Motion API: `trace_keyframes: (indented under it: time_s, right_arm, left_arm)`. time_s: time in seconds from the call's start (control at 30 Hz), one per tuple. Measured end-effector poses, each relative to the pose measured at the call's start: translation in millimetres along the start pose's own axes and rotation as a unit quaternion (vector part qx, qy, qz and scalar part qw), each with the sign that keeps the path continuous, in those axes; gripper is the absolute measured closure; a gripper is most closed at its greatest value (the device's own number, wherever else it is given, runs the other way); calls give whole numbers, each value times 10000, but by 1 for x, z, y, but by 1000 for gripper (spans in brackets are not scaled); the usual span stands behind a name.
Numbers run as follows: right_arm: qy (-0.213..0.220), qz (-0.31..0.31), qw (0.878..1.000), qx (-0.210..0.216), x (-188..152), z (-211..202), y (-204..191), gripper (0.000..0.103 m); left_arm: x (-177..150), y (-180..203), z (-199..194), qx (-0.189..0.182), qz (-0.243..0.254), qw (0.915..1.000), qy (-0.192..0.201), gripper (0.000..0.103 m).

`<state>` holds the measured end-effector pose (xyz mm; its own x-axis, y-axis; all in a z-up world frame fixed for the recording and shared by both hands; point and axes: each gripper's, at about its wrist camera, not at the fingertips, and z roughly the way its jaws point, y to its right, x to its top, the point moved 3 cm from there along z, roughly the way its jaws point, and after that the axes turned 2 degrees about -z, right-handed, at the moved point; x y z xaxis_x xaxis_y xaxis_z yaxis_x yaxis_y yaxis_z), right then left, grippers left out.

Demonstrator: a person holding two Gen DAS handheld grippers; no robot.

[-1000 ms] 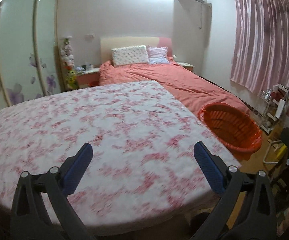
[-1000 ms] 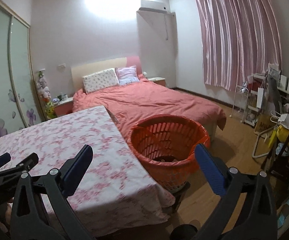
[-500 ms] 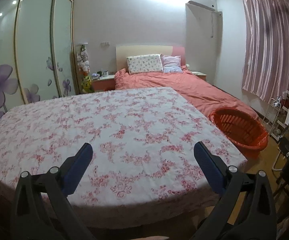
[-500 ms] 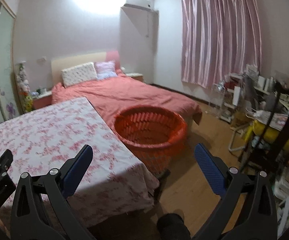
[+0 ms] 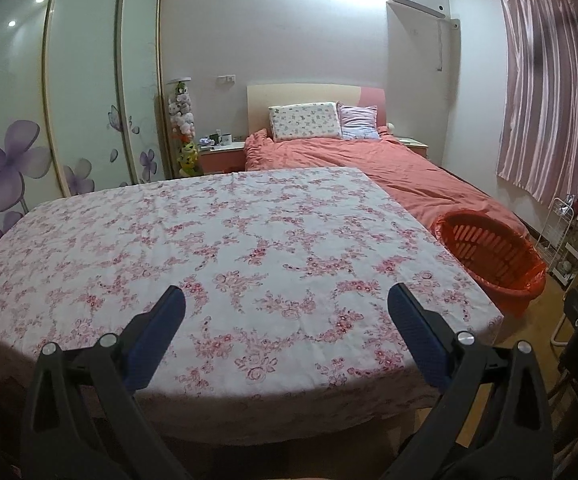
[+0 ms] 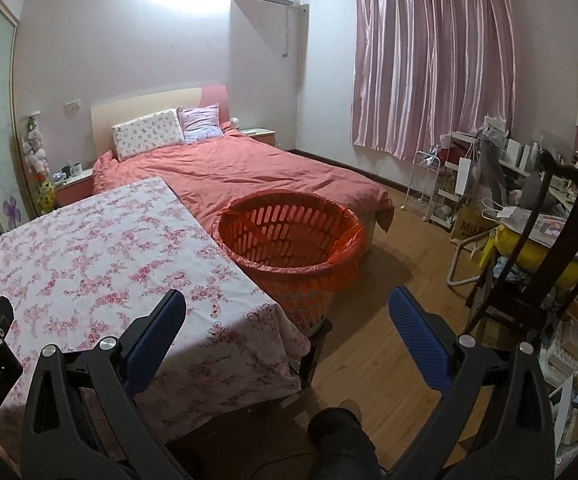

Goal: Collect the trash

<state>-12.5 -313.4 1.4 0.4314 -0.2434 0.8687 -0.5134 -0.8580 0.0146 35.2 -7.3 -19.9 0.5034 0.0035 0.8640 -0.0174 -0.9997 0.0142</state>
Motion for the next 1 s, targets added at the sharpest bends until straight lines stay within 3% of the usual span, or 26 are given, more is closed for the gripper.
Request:
trace_keyframes:
  time_s: [0.5, 1.0]
  right_arm:
    - [95, 82, 9999, 73, 3, -13, 2, 3]
    - [76, 112, 9998, 165, 1, -16, 1, 3]
  left_arm:
    - [3, -5, -19, -112, -134, 9998, 121, 4]
    - [5, -6, -25, 89, -147, 9998, 134, 4]
